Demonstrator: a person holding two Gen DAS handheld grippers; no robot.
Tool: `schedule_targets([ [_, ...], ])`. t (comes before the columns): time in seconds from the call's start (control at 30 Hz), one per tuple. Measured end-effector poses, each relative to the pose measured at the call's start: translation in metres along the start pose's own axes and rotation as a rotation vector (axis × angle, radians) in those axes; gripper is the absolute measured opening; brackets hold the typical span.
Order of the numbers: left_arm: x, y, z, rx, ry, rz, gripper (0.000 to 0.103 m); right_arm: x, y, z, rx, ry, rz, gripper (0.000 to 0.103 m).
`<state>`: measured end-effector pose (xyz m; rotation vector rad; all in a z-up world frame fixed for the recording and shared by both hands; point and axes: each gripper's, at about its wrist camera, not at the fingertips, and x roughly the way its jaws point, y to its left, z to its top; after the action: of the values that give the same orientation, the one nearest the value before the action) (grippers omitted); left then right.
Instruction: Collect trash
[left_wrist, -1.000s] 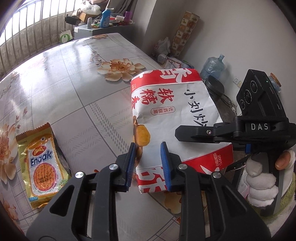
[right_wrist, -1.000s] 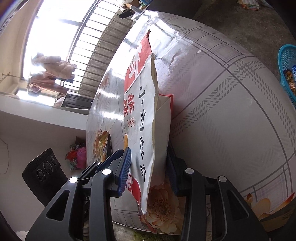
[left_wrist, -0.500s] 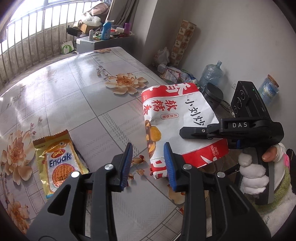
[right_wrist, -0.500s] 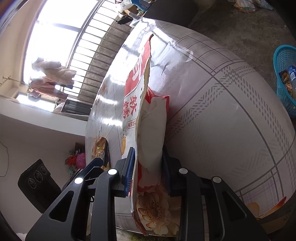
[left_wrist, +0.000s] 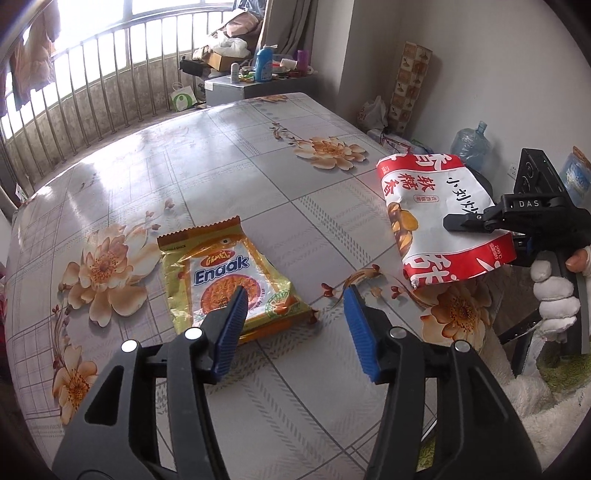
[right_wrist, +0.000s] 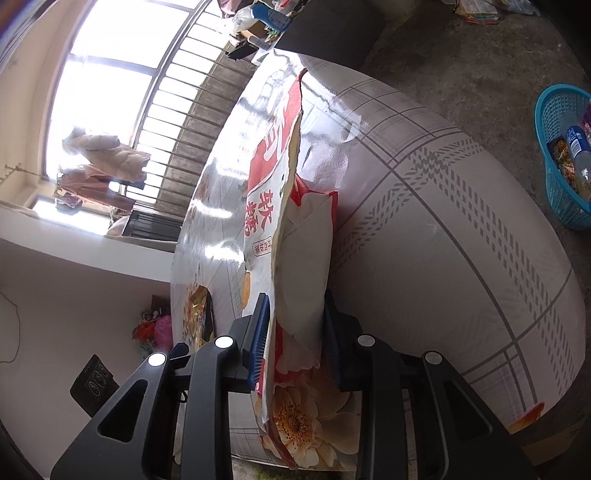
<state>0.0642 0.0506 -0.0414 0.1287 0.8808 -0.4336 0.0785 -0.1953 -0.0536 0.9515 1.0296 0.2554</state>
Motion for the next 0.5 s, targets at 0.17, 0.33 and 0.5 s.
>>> schedule_targets([
  [0.17,0.014,0.003,-0.004,0.025,0.032,0.072,0.051,0.001,0.002,-0.001,0.000,-0.003,-0.009,0.028],
  [0.33,0.024,0.010,-0.008,0.008,0.057,0.098,0.051,0.001,0.002,0.000,-0.001,-0.003,-0.010,0.029],
  [0.5,0.024,0.015,-0.008,-0.001,0.044,0.105,0.042,0.002,0.001,0.000,-0.004,-0.004,-0.013,0.029],
])
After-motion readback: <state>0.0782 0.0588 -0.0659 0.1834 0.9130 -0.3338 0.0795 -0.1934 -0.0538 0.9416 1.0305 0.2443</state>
